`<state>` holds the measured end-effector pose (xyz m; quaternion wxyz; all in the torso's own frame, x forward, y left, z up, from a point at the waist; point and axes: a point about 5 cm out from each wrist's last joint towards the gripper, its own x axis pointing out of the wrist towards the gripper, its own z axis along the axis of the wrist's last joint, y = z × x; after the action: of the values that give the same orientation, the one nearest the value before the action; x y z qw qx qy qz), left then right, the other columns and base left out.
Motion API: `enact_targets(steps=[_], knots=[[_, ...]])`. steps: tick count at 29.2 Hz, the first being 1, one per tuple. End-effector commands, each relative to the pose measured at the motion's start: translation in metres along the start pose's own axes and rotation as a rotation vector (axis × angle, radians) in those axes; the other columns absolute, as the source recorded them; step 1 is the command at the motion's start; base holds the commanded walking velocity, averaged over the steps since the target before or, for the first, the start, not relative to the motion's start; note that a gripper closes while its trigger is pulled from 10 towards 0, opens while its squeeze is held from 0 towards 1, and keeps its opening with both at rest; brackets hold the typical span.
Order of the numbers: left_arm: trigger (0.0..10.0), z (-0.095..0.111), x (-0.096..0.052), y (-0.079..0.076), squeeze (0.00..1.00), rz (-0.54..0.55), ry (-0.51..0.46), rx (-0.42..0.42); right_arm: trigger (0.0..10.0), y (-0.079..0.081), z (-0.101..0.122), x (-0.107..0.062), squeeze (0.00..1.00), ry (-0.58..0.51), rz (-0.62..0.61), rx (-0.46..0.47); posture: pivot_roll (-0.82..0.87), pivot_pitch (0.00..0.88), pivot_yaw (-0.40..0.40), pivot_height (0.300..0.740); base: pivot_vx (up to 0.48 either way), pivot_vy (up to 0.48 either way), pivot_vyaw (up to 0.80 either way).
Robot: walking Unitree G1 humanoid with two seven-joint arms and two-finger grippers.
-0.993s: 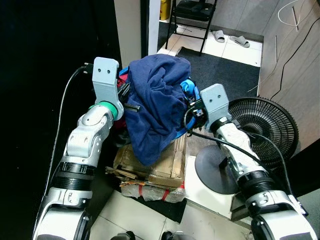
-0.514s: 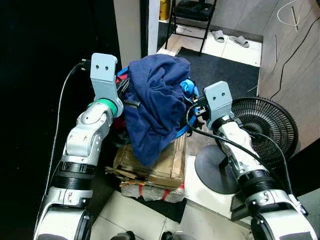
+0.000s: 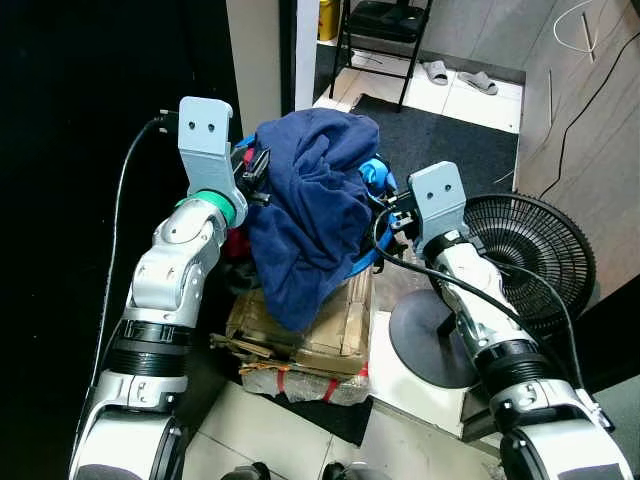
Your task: Clothes washing
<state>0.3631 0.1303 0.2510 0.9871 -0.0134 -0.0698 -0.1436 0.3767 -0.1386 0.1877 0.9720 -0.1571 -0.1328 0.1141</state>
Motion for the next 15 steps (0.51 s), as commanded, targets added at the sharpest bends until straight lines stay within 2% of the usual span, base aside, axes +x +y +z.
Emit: enact_targets(steps=[1,2,3,6,7,8,9,10,11,13,14,15], knots=[[10.0,0.0,-0.002,0.0,1.0,0.002,-0.005,0.011,10.0,-0.001,-0.002,-0.002,0.0,-0.003,-0.012,0.015,0.0,0.09,0.021,0.74,0.0,0.0,0.0],[10.0,-0.001,-0.002,0.001,1.0,0.016,-0.001,0.014,10.0,0.0,-0.002,-0.003,0.0,-0.003,-0.012,0.016,0.0,0.09,0.021,0.74,0.0,0.0,0.0],[10.0,0.0,-0.002,0.001,0.49,0.025,-0.004,0.013,10.0,0.0,-0.001,-0.003,0.0,-0.004,-0.011,0.016,0.0,0.092,0.02,0.74,0.0,0.0,0.0],[10.0,0.001,-0.002,0.002,0.49,0.031,-0.007,0.012,10.0,0.0,-0.001,-0.003,0.0,-0.005,-0.011,0.017,0.0,0.092,0.02,0.74,0.0,0.0,0.0],[10.0,0.001,-0.003,0.001,0.0,0.003,-0.017,0.005,10.0,0.001,-0.001,-0.003,0.0,-0.008,-0.008,0.018,0.0,0.093,0.02,0.74,0.0,0.0,0.0],[10.0,0.001,-0.003,0.001,0.0,0.003,-0.017,0.005,10.0,0.001,-0.001,-0.003,0.0,-0.008,-0.008,0.018,0.0,0.093,0.02,0.74,0.0,0.0,0.0],[10.0,-0.003,-0.004,-0.003,0.0,-0.068,0.004,0.016,10.0,0.002,-0.001,-0.002,0.0,-0.006,-0.006,0.017,0.01,0.093,0.017,0.74,0.0,0.0,0.0],[10.0,-0.003,-0.004,-0.003,0.0,-0.068,0.004,0.016,10.0,0.002,-0.001,-0.002,0.0,-0.006,-0.006,0.017,0.01,0.093,0.017,0.74,0.0,0.0,0.0],[10.0,-0.009,-0.005,-0.008,0.0,-0.138,0.033,0.064,10.0,0.002,-0.002,-0.002,0.0,-0.001,-0.006,0.016,0.01,0.095,0.018,0.74,0.0,0.0,0.0],[10.0,-0.009,-0.005,-0.008,0.0,-0.138,0.033,0.064,10.0,0.002,-0.002,-0.002,0.0,-0.001,-0.006,0.016,0.01,0.095,0.018,0.74,0.0,0.0,0.0],[10.0,-0.016,-0.005,-0.016,0.0,-0.198,0.075,0.09,10.0,0.001,-0.004,-0.003,0.0,0.008,-0.01,0.01,0.01,0.094,0.023,0.74,0.0,0.0,0.0],[10.0,-0.016,-0.005,-0.016,0.0,-0.198,0.075,0.09,10.0,0.001,-0.004,-0.003,0.0,0.008,-0.01,0.01,0.01,0.094,0.023,0.74,0.0,0.0,0.0]])
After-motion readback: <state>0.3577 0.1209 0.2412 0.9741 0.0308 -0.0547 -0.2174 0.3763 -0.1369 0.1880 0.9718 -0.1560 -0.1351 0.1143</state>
